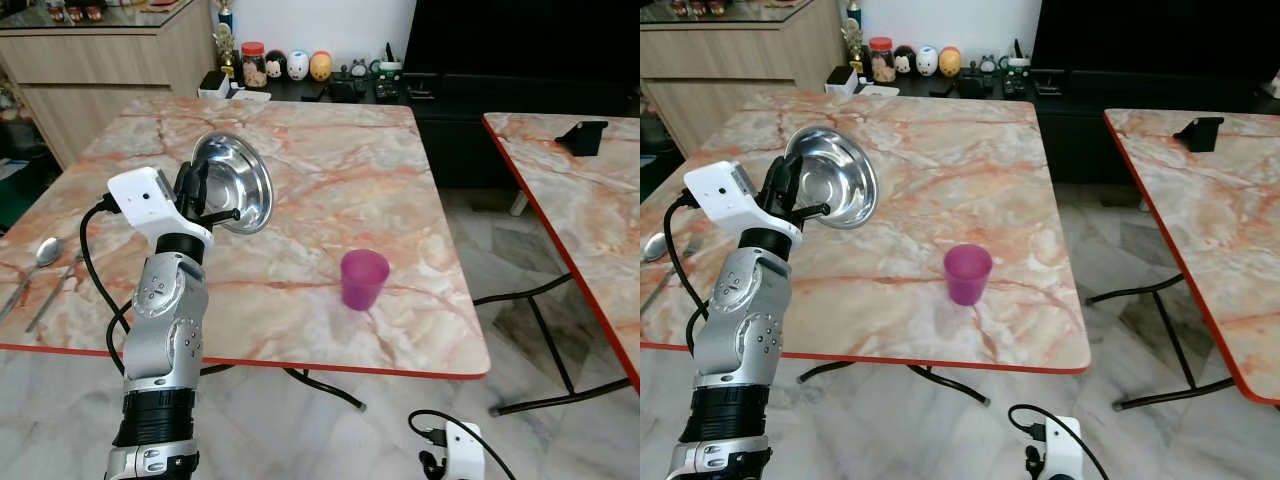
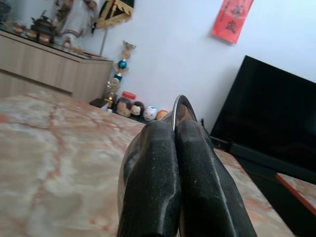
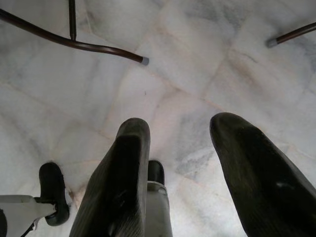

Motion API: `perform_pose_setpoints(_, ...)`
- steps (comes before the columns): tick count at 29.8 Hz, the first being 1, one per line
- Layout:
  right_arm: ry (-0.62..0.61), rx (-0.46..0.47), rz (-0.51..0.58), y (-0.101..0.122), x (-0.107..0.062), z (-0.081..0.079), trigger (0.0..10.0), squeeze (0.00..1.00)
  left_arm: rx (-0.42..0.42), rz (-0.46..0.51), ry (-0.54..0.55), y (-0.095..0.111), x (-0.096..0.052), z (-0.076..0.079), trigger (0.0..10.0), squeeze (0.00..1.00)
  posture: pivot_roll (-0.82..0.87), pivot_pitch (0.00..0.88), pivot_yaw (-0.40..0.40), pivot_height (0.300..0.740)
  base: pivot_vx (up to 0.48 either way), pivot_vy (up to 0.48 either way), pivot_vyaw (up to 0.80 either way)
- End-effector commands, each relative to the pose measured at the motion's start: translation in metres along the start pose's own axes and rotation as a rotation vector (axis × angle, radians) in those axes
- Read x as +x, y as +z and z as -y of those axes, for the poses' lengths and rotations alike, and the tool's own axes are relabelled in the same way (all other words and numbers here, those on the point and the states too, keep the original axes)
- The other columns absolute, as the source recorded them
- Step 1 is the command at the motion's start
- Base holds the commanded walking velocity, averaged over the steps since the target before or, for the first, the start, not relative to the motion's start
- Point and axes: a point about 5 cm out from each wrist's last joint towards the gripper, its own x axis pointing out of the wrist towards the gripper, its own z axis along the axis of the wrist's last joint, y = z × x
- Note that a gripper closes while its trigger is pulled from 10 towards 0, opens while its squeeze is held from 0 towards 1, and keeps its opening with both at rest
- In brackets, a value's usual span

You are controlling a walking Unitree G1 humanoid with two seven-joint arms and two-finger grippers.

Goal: Setting the table

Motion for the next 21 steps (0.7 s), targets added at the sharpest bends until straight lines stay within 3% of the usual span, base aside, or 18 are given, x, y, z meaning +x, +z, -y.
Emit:
perform_pose_setpoints(1, -0.015, 0.009, 0.001, -0.001, -0.001, 0.005, 10.0, 0.00, -0.019, 0.043, -0.010, 0.009, 0.001, 0.004, 10.0, 0.00, 0.08, 0.000, -0.030, 0.740, 0.000, -0.349, 0.00)
perform_pose_setpoints(15, -0.017, 0.010, -0.019, -0.005, -0.001, 0.006, 10.0, 0.00, -0.018, 0.048, -0.006, 0.010, 0.001, 0.003, 10.0, 0.00, 0.08, 0.000, -0.031, 0.740, 0.000, -0.355, 0.00)
perform_pose_setpoints(21, -0.004, 0.011, -0.037, -0.002, 0.001, -0.007, 10.0, 0.00, -0.020, 0.057, -0.004, 0.013, 0.003, 0.003, 10.0, 0.00, 0.08, 0.000, -0.031, 0.740, 0.000, -0.357, -0.20)
